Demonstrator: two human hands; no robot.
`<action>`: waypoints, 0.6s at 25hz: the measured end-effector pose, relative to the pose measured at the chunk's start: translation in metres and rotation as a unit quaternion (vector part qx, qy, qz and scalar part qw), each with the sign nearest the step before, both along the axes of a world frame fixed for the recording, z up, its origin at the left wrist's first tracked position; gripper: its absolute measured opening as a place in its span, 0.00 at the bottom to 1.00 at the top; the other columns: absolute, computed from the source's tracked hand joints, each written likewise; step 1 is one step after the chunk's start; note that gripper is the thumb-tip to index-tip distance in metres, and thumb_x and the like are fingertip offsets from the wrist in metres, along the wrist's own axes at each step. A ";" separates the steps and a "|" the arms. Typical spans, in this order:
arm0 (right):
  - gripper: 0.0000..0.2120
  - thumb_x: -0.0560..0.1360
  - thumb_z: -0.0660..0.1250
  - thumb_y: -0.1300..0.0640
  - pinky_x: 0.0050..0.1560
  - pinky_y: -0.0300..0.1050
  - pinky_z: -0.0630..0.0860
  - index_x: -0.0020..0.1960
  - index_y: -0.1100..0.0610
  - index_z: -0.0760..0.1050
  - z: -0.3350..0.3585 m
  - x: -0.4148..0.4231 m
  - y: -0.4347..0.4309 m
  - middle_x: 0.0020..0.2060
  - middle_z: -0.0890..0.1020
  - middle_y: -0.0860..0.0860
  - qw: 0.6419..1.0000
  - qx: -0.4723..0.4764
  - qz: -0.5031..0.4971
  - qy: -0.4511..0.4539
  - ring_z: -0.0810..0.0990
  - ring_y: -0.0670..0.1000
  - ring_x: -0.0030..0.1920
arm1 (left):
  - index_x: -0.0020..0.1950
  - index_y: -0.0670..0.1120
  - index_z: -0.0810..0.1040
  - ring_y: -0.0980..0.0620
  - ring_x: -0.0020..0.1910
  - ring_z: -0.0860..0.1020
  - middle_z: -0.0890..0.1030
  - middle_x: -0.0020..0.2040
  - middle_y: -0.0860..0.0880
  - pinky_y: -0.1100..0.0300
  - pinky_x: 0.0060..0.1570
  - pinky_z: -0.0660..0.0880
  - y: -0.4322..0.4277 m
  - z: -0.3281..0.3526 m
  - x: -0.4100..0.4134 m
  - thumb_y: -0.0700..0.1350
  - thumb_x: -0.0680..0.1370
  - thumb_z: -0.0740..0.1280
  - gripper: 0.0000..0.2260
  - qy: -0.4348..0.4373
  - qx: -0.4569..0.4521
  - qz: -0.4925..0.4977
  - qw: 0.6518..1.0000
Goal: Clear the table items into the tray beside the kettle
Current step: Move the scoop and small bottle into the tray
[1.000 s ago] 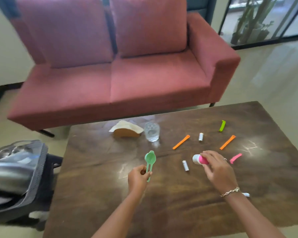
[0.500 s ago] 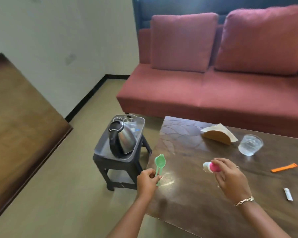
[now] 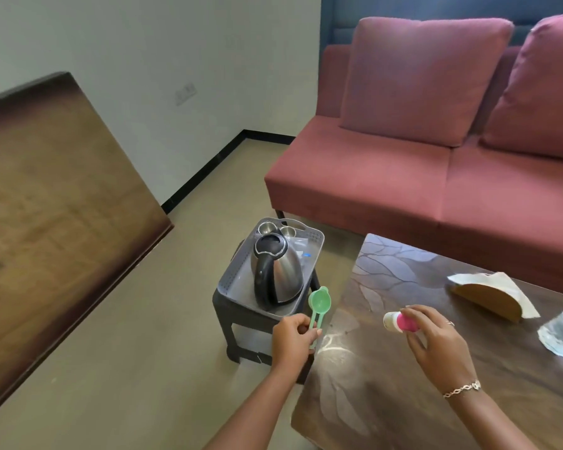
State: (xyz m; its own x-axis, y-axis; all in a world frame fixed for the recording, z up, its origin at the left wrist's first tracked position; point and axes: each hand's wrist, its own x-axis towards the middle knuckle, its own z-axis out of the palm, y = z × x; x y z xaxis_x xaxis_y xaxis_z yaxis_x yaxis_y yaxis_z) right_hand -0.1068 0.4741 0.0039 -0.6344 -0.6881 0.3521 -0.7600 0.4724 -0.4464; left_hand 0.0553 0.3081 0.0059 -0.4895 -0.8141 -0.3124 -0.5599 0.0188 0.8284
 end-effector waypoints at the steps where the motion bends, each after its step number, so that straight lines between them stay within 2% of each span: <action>1: 0.19 0.57 0.76 0.75 0.40 0.49 0.78 0.46 0.64 0.81 -0.001 -0.001 -0.012 0.44 0.84 0.58 1.000 0.005 0.000 -0.008 0.83 0.61 0.41 | 0.42 0.40 0.81 0.45 0.40 0.81 0.79 0.35 0.47 0.48 0.43 0.81 -0.010 0.001 -0.004 0.39 0.72 0.71 0.02 0.001 -0.001 -0.002 1.000; 5: 0.18 0.57 0.76 0.75 0.39 0.50 0.79 0.46 0.64 0.81 0.000 -0.012 -0.059 0.44 0.84 0.59 0.999 0.027 0.005 -0.030 0.83 0.60 0.41 | 0.44 0.40 0.81 0.49 0.39 0.81 0.80 0.35 0.48 0.55 0.41 0.82 -0.054 0.009 -0.022 0.39 0.72 0.71 0.03 0.004 -0.011 -0.008 1.000; 9: 0.17 0.58 0.76 0.74 0.36 0.48 0.79 0.45 0.64 0.81 0.005 -0.029 -0.102 0.43 0.84 0.58 0.999 0.039 0.018 -0.021 0.83 0.60 0.39 | 0.43 0.38 0.80 0.58 0.33 0.76 0.78 0.33 0.51 0.72 0.30 0.76 -0.090 0.023 -0.039 0.39 0.73 0.71 0.04 0.017 -0.023 -0.023 0.999; 11: 0.17 0.58 0.76 0.73 0.36 0.48 0.79 0.46 0.64 0.81 0.007 -0.037 -0.122 0.43 0.84 0.58 0.999 0.040 0.009 -0.027 0.83 0.59 0.40 | 0.42 0.38 0.80 0.57 0.32 0.76 0.78 0.32 0.50 0.72 0.28 0.75 -0.111 0.031 -0.048 0.38 0.72 0.71 0.03 0.024 -0.025 -0.026 0.999; 15: 0.16 0.59 0.76 0.73 0.35 0.48 0.79 0.45 0.64 0.81 0.004 -0.055 -0.170 0.43 0.84 0.58 0.998 0.057 0.008 -0.029 0.83 0.59 0.38 | 0.41 0.41 0.81 0.52 0.33 0.79 0.79 0.33 0.50 0.65 0.32 0.80 -0.174 0.042 -0.069 0.39 0.72 0.71 0.01 0.024 -0.064 -0.023 0.997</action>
